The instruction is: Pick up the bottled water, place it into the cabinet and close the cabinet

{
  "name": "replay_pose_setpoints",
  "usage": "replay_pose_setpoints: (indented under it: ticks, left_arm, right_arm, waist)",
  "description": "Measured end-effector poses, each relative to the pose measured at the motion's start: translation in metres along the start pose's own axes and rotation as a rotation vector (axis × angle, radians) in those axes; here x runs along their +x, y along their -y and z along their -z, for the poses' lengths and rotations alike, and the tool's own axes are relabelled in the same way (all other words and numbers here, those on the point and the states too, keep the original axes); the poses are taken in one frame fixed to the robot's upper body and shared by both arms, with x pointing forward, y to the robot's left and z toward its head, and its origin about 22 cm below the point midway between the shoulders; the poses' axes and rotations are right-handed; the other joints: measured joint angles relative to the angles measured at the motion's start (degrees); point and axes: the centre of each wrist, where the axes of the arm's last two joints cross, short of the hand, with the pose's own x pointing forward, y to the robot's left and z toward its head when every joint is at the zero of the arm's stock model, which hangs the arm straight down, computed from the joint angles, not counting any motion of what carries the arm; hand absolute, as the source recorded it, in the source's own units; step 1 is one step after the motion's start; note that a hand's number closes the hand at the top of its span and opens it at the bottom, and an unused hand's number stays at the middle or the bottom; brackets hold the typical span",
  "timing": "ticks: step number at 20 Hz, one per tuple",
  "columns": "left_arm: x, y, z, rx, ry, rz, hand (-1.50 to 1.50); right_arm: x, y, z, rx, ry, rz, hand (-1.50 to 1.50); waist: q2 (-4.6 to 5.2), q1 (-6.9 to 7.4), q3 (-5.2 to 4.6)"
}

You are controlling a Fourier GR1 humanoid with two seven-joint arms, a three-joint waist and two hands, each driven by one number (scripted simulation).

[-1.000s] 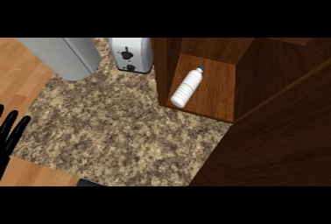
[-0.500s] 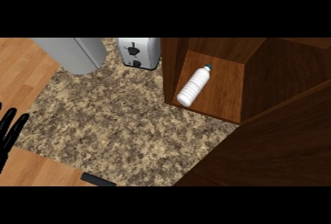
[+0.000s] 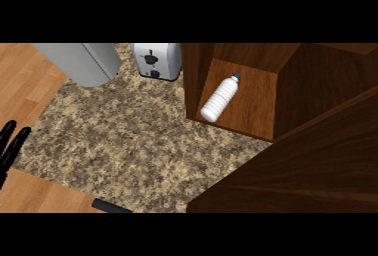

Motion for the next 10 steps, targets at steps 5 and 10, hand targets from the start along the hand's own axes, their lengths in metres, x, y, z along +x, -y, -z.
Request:
replay_pose_setpoints:
  ticks: [5,10]
  left_arm:
    - [0.0,-0.004,-0.001,0.008,-0.006,-0.002,-1.5]
    - [0.0,-0.008,-0.002,0.016,-0.014,-0.002,-1.5]
  right_arm:
    - [-0.004,0.026,0.017,-0.013,-0.07,-0.06,1.5]
    - [-0.01,0.052,0.045,-0.05,-0.125,-0.064,1.5]
  waist:
    - [-0.39,0.12,0.09]
    - [-0.76,-0.18,0.24]
